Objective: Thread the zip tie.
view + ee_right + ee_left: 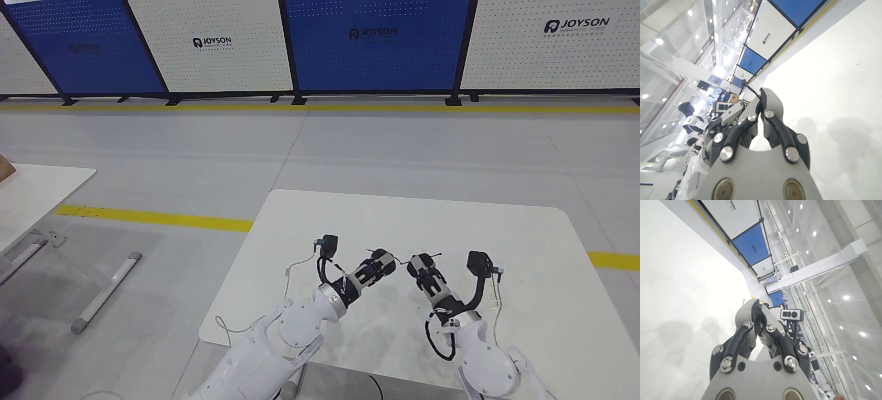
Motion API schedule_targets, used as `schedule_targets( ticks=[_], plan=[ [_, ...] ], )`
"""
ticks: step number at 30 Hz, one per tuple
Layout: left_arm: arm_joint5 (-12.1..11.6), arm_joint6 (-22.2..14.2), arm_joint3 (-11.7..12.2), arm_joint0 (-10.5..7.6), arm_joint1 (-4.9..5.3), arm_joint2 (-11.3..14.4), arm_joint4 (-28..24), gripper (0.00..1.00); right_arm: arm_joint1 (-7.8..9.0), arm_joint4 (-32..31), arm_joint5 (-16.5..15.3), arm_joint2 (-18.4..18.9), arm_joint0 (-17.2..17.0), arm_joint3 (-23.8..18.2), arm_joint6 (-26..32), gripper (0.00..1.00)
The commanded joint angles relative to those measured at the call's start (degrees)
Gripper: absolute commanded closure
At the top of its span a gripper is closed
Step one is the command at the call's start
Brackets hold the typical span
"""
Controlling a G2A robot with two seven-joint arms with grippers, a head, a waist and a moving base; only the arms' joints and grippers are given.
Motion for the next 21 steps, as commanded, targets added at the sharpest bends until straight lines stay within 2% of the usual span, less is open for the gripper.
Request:
schedule_targets(
  ticks=[1,7,17,19,21],
  plan=[
    [0.4,0.5,0.0,0.00,-0.03,0.0,0.9,0.69,-0.01,0.0,-0.1,0.2,-0.1,0.0,0.0,1.00],
    [1.8,1.7,-0.1,0.00,-0.16,0.6,3.5,0.63,-0.07,-0.3,-0.3,0.5,-0.5,-0.1,-0.1,1.00],
    [3.4,2.2,0.1,-0.34,-0.49,1.7,6.0,0.73,-0.26,-0.8,-0.4,0.5,-0.8,-0.4,-0.4,1.00],
    [3.6,2.0,0.4,-0.54,-0.59,1.9,6.1,0.77,-0.29,-0.9,-0.5,0.5,-0.9,-0.5,-0.5,1.00],
    [3.7,2.1,0.6,-0.71,-0.68,2.1,6.1,0.85,-0.32,-0.9,-0.6,0.5,-1.0,-0.5,-0.6,1.00]
  ],
)
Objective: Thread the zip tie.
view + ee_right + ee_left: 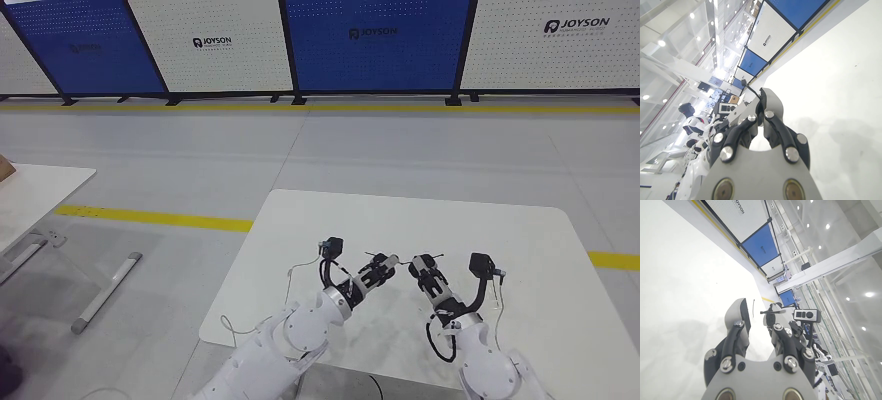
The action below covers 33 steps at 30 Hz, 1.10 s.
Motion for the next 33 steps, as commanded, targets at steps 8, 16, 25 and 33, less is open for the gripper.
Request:
schedule_targets(
  ticks=[8,16,25,33],
  plan=[
    [0.1,-0.2,0.5,-0.39,-0.29,0.3,-0.1,1.00,-0.10,-0.3,-0.4,0.3,-0.5,-0.1,-0.1,1.00],
    [-0.5,-0.4,-0.1,0.03,-0.33,0.1,0.3,1.00,-0.17,-1.0,-0.3,0.2,-0.5,0.1,0.6,1.00],
    [-1.0,-0.8,-0.8,0.54,-0.32,0.0,1.3,1.00,-0.25,-1.6,-0.2,0.1,-0.5,-0.1,1.6,1.00],
    [0.5,0.8,-0.4,0.33,-0.56,0.3,2.9,1.00,-0.33,-0.2,0.0,0.7,-0.3,-0.1,2.8,0.50]
  ],
)
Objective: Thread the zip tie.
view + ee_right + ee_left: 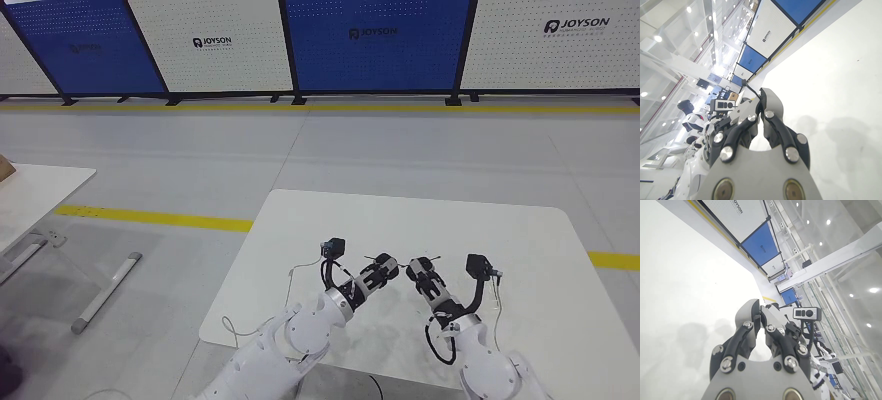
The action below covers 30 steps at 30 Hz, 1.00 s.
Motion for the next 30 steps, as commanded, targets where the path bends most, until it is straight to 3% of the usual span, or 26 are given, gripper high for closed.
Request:
schedule_targets(
  ticks=[1,2,5,6,8,10,11,13,15,17,30],
  plan=[
    [0.1,0.1,0.2,-0.12,-0.09,0.1,-0.1,1.00,0.00,0.1,-0.1,0.1,0.0,0.0,0.2,0.31],
    [0.2,0.2,0.3,-0.18,-0.13,0.2,-0.1,1.00,0.00,0.1,-0.2,0.1,0.0,0.0,0.3,0.19],
    [0.7,0.6,0.5,-0.33,-0.24,0.2,0.1,1.00,-0.01,0.0,-0.5,0.2,-0.1,0.1,0.5,0.07],
    [0.9,0.6,0.5,-0.40,-0.28,0.2,0.1,1.00,-0.01,0.1,-0.5,0.2,-0.1,0.1,0.5,0.08],
    [1.1,0.7,0.5,-0.52,-0.35,0.2,-0.1,1.00,-0.03,0.1,-0.6,0.3,-0.1,0.1,0.6,0.17],
    [1.1,0.8,0.6,-0.55,-0.40,0.2,-0.1,1.00,-0.07,0.1,-0.8,0.3,-0.2,0.1,0.1,0.33],
    [1.1,0.9,0.6,-0.54,-0.42,0.1,-0.1,1.00,-0.08,0.1,-0.9,0.3,-0.3,0.1,-0.2,0.51],
    [1.1,0.9,0.6,-0.51,-0.46,0.1,-0.1,1.00,-0.10,0.3,-1.1,0.6,-0.4,0.1,-0.7,0.59],
    [1.1,0.9,0.6,-0.47,-0.50,0.1,-0.1,1.00,-0.10,0.3,-1.1,0.8,-0.5,0.1,-0.9,0.81],
    [1.0,0.9,0.6,-0.43,-0.53,0.0,-0.2,1.00,-0.11,0.2,-1.1,1.0,-0.6,0.2,-1.1,0.97],
    [0.3,0.5,0.3,-0.05,-0.67,-0.3,0.0,1.00,-0.28,-1.6,-1.1,0.6,-0.3,0.4,-1.6,1.00]
  ],
)
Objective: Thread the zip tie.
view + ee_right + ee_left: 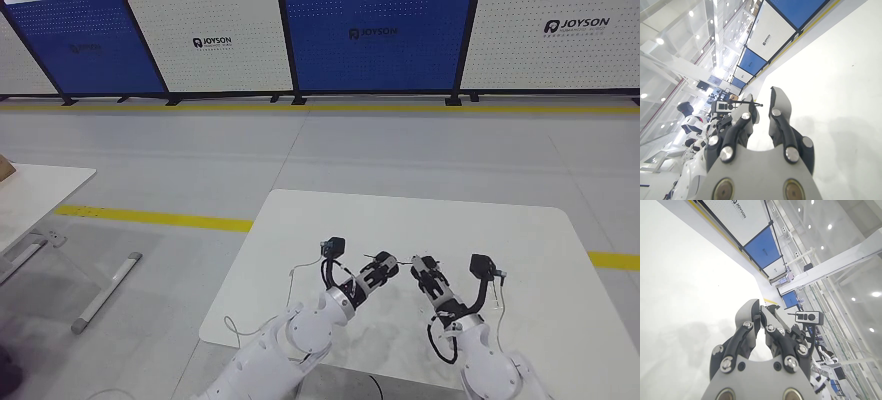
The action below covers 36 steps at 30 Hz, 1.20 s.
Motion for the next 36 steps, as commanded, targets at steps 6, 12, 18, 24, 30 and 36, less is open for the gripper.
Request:
schedule_targets(
  ticks=[6,12,18,24,30,36],
  plan=[
    [-0.6,-0.2,-0.4,0.47,0.04,-0.4,0.2,1.00,-0.05,-0.7,0.0,0.0,0.0,-0.1,0.0,1.00],
    [-1.3,-1.1,-1.0,0.74,0.10,-0.4,1.0,1.00,-0.11,-1.3,-0.2,-0.1,0.0,-0.2,0.1,1.00],
    [-1.7,-1.7,-1.3,0.89,0.13,-0.5,1.5,1.00,-0.14,-1.9,-0.4,-0.4,0.1,-0.1,1.0,1.00],
    [-2.3,-2.6,-1.6,1.01,0.17,-0.6,1.7,1.00,-0.23,-1.9,-0.5,-0.7,0.3,0.2,1.4,1.00],
    [-1.6,-1.7,-1.3,1.04,0.18,-1.4,1.8,1.00,-0.34,-0.9,0.3,-0.5,0.6,0.2,1.8,0.04],
    [1.9,0.6,-0.6,0.76,-0.07,-1.7,1.6,1.00,-0.37,-1.4,-0.5,-0.3,0.3,0.1,0.6,0.00]
  ],
)
